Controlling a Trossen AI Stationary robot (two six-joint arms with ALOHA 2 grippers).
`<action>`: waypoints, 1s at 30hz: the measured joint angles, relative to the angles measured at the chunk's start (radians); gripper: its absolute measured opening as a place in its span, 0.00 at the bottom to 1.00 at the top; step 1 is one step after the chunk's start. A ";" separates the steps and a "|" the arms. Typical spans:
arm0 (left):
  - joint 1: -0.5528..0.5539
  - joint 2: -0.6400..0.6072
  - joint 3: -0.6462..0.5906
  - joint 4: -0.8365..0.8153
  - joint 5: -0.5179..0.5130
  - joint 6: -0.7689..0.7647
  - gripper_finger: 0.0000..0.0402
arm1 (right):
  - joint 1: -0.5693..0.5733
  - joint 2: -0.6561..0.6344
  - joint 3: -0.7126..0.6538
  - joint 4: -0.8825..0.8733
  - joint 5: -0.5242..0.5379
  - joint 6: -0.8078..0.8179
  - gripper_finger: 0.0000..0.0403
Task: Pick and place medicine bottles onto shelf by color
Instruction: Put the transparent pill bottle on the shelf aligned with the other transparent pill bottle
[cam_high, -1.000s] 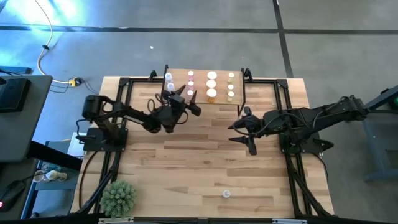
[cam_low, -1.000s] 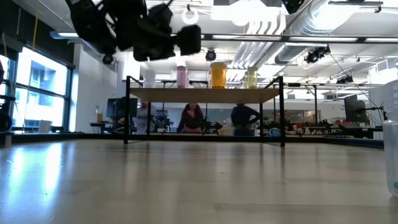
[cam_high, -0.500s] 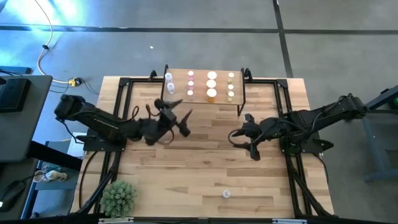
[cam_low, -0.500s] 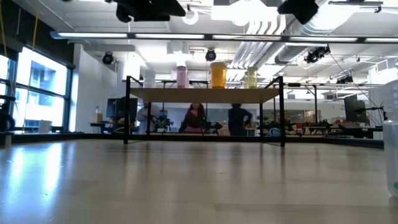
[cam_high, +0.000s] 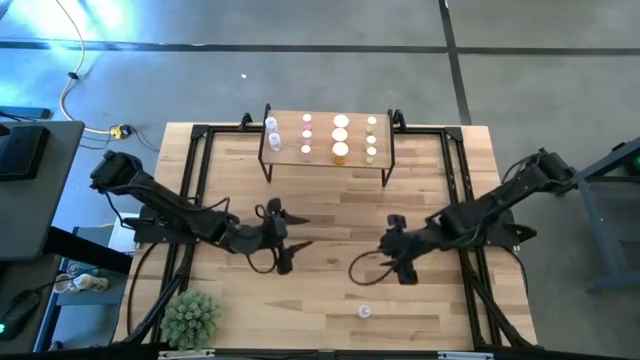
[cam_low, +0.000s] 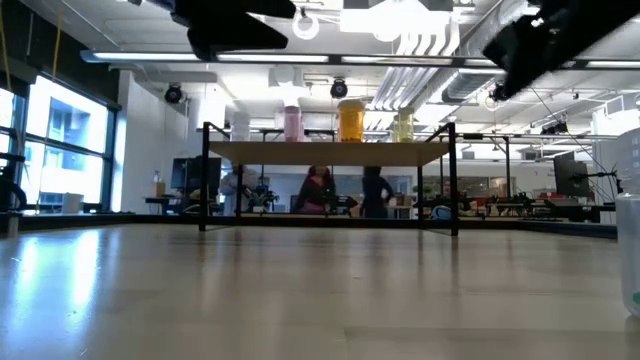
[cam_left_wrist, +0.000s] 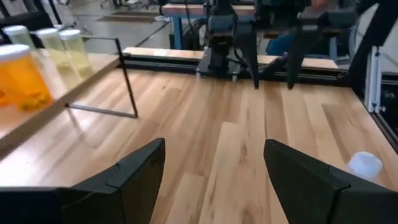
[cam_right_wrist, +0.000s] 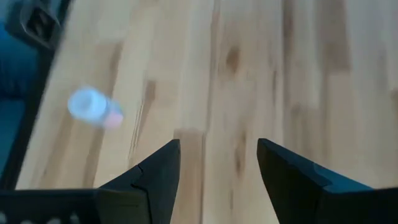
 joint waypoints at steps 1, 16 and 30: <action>-0.005 0.011 0.000 0.005 0.001 0.000 0.65 | 0.015 0.016 0.000 -0.016 0.002 0.022 0.51; -0.012 0.098 0.000 0.036 0.002 -0.002 0.65 | 0.378 0.106 0.000 -0.226 0.211 0.423 0.51; -0.015 0.098 0.000 0.082 0.007 -0.014 0.65 | 0.552 0.106 -0.255 0.094 0.372 0.620 0.51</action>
